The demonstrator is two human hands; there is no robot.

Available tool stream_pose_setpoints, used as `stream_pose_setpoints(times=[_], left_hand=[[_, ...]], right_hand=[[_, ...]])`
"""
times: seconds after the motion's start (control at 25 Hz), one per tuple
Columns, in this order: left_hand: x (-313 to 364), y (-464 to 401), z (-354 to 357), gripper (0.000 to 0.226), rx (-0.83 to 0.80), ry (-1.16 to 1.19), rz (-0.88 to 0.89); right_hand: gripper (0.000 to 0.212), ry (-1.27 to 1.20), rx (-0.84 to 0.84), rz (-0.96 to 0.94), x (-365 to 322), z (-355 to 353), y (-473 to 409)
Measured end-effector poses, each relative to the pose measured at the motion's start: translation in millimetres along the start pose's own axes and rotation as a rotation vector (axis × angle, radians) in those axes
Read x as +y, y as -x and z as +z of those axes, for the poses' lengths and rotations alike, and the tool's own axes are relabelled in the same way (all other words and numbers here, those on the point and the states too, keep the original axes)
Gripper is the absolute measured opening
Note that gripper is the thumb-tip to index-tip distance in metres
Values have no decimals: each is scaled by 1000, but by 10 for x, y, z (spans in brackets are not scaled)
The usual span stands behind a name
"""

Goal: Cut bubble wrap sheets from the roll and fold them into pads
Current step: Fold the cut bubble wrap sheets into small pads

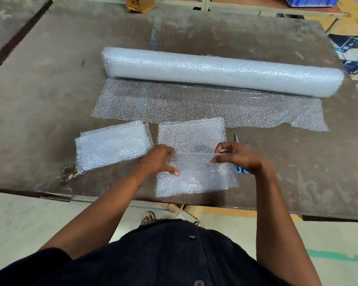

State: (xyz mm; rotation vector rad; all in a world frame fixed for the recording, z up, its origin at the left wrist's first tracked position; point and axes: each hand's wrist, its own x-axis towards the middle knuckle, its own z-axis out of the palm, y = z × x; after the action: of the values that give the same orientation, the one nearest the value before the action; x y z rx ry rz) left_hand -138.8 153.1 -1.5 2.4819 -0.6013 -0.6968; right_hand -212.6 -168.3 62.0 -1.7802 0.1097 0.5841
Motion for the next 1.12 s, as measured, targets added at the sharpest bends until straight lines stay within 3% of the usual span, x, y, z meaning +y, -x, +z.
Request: stream_pose_setpoints(times=[0.2, 0.32, 0.36, 0.44, 0.52, 0.64, 0.72, 0.76, 0.84, 0.96, 1.04, 1.12], left_hand=[[-128, 137, -274, 91, -123, 244, -42], [-283, 255, -371, 79, -238, 413, -28], [-327, 297, -377, 66, -228, 461, -21], [-208, 463, -423, 37, -142, 650, -45], [-107, 632, -469, 15, 43, 1050, -178], [-248, 797, -535, 37, 177, 1602, -328], [-480, 838, -657, 56, 229, 1783, -402], [-611, 854, -721, 70, 236, 1754, -411], [-812, 899, -873, 87, 276, 1465, -408], [-1089, 959, -1002, 57, 473, 1009, -334], [-1335, 957, -1017, 36, 609, 898, -323], [-1545, 984, -997, 40, 676, 890, -341]], right_hand=[[26, -381, -132, -152, -315, 154, -8], [53, -576, -58, -201, -399, 278, -173], [53, -594, 0, -186, -416, 328, -249], [35, -546, 123, -128, -462, 452, -380], [22, -474, 207, -78, -454, 574, -493], [20, -382, 256, -43, -425, 684, -603], [21, -384, 261, -59, -423, 745, -692], [23, -358, 271, -77, -441, 787, -755], [26, -271, 294, -119, -539, 912, -908], [33, -190, 322, -123, -723, 1143, -1227], [38, -210, 318, -106, -852, 1314, -1446], [43, -225, 362, -115, -918, 1510, -1679]])
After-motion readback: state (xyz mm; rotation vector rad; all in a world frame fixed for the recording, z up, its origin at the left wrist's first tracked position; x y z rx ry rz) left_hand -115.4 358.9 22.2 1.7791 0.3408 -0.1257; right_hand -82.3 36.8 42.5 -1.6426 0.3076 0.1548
